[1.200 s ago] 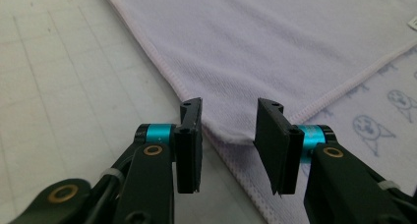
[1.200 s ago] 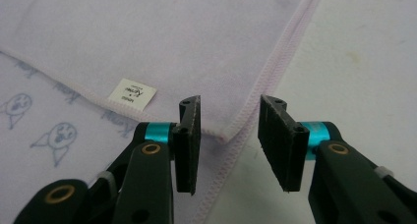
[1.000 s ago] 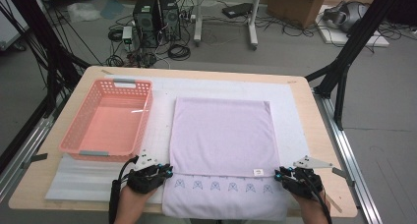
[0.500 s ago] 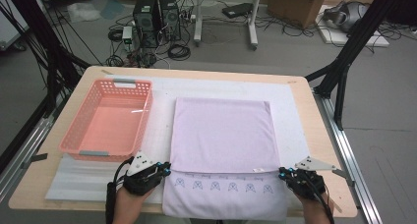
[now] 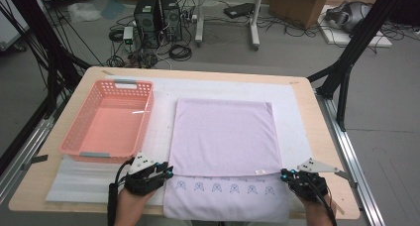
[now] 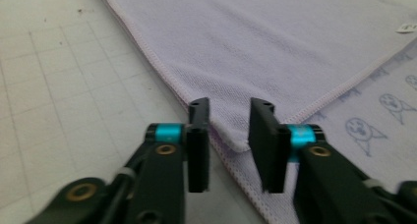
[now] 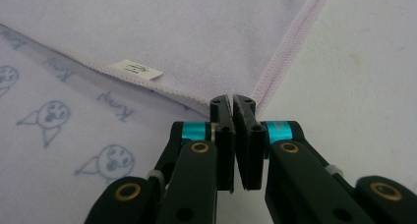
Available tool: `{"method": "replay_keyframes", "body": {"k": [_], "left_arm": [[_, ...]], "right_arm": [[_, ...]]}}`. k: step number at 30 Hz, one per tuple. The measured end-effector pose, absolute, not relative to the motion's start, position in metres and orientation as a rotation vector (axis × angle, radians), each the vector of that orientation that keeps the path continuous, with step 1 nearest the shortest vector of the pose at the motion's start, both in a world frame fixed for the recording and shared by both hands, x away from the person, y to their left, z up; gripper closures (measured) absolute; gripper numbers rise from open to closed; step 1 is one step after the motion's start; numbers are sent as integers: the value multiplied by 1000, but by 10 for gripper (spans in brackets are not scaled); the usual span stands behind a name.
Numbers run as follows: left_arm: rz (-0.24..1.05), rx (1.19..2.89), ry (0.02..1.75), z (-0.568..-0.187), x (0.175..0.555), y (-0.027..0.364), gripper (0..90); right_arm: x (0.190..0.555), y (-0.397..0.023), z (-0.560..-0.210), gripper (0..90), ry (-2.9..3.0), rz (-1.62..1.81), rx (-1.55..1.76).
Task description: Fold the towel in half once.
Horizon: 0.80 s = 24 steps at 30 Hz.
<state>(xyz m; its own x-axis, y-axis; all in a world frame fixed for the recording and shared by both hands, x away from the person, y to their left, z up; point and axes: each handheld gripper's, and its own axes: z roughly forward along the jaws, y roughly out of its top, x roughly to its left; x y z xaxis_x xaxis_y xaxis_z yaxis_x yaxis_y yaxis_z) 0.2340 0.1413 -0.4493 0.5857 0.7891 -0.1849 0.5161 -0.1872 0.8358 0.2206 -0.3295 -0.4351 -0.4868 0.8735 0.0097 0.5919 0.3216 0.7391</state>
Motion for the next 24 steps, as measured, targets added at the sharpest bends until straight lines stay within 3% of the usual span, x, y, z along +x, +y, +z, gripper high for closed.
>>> {"method": "replay_keyframes", "body": {"k": [2,5,9,24], "left_arm": [[361,1876,1053,-450,236,138,706],[372,1910,1063,-453,237,132,864],[399,1894,1042,-448,233,132,879],[287,1791,1042,-442,201,149,880]], "right_arm": [[221,-329,-435,872,2203,979,1295],[220,-330,-435,872,2203,980,1297],[219,-331,-434,873,2201,987,1290],[186,-332,-430,875,2185,1004,1291]]}}
